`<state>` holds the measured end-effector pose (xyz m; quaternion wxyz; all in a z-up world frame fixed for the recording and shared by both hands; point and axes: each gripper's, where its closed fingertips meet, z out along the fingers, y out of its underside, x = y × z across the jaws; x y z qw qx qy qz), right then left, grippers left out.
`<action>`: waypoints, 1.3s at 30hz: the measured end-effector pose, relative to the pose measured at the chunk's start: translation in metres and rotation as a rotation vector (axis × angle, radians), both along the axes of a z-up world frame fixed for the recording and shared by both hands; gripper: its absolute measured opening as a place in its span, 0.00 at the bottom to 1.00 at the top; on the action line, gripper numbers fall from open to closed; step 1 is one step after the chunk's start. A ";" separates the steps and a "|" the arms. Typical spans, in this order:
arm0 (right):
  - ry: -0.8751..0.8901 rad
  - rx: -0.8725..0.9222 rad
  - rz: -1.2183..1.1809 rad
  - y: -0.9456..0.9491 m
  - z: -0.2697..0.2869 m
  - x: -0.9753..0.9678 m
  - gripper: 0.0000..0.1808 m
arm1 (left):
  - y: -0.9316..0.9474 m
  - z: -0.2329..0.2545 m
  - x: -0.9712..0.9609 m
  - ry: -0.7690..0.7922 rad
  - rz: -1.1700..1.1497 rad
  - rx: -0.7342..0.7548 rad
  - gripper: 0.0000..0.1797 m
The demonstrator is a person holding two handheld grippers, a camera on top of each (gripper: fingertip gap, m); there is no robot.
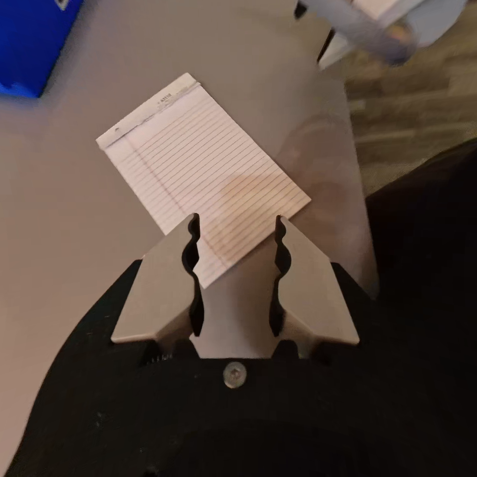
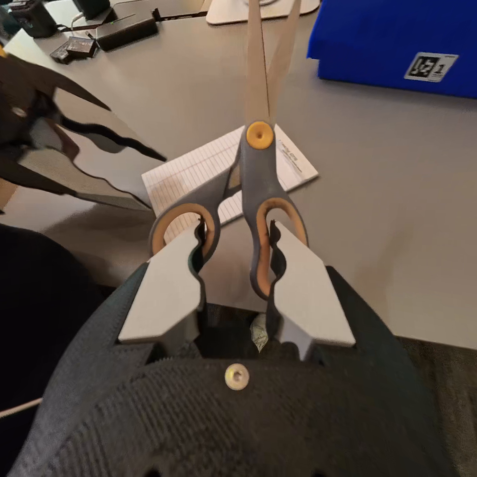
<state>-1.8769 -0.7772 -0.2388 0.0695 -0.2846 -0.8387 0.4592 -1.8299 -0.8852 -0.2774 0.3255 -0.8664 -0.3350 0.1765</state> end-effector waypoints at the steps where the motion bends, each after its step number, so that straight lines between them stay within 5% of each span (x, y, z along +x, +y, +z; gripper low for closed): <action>1: 0.001 -0.005 -0.015 0.006 0.001 0.000 0.27 | 0.004 -0.009 -0.008 0.000 0.000 -0.048 0.35; 8: 0.041 0.035 -0.028 0.024 -0.014 0.003 0.07 | 0.020 -0.039 -0.019 -0.146 0.009 -0.028 0.35; 13: -0.089 0.068 -0.036 0.033 -0.046 0.004 0.22 | 0.020 -0.039 -0.018 -0.168 0.023 -0.041 0.35; 22: -0.236 0.168 -0.103 0.054 -0.064 0.029 0.23 | 0.022 -0.039 -0.019 -0.178 0.079 -0.056 0.36; 32: -0.075 0.360 -0.109 0.043 -0.078 0.008 0.24 | 0.025 -0.040 -0.013 -0.181 0.053 -0.073 0.46; 39: -0.066 0.304 -0.106 0.045 -0.077 0.001 0.22 | 0.025 -0.041 -0.016 -0.210 0.088 -0.077 0.45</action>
